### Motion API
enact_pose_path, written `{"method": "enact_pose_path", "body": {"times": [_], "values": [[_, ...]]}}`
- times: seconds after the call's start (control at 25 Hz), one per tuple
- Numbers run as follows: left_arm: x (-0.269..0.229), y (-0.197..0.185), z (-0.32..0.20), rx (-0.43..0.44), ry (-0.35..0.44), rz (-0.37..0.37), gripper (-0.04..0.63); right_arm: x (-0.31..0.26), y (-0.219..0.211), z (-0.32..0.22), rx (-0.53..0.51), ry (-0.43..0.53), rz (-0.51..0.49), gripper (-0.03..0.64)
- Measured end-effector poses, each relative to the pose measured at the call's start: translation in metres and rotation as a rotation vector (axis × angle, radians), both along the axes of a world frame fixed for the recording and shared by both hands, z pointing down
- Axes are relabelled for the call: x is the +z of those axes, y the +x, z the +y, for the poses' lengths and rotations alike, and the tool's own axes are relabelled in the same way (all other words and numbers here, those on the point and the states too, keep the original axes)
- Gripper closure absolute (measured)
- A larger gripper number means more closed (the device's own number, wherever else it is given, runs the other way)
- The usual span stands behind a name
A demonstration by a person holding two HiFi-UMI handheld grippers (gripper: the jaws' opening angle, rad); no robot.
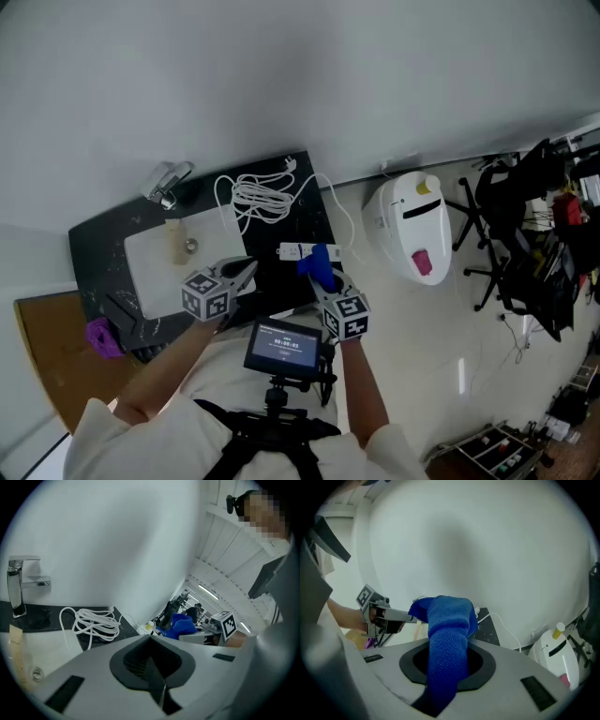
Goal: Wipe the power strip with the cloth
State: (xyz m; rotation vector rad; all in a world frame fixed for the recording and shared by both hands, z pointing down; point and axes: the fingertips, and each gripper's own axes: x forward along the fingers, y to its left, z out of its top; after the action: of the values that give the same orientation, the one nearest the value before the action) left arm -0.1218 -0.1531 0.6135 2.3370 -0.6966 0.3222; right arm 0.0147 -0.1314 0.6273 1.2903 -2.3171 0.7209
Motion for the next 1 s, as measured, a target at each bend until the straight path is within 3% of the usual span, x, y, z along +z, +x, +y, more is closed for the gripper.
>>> {"method": "enact_pose_path", "body": {"times": [0.2,0.6,1.0], "values": [[0.003,-0.003,-0.018,-0.021,0.010,-0.007,0.592,0.031,-0.011,-0.018,-0.021,-0.081,0.008,0.531],[0.021,-0.005,-0.040,-0.104,-0.053,-0.024,0.592,0.090,-0.036,-0.046,-0.136,-0.221,0.006,0.531],[0.032,0.002,-0.052,-0.103,-0.067,-0.042,0.592,0.140,-0.049,-0.054,-0.188,-0.338,0.037,0.532]]}}
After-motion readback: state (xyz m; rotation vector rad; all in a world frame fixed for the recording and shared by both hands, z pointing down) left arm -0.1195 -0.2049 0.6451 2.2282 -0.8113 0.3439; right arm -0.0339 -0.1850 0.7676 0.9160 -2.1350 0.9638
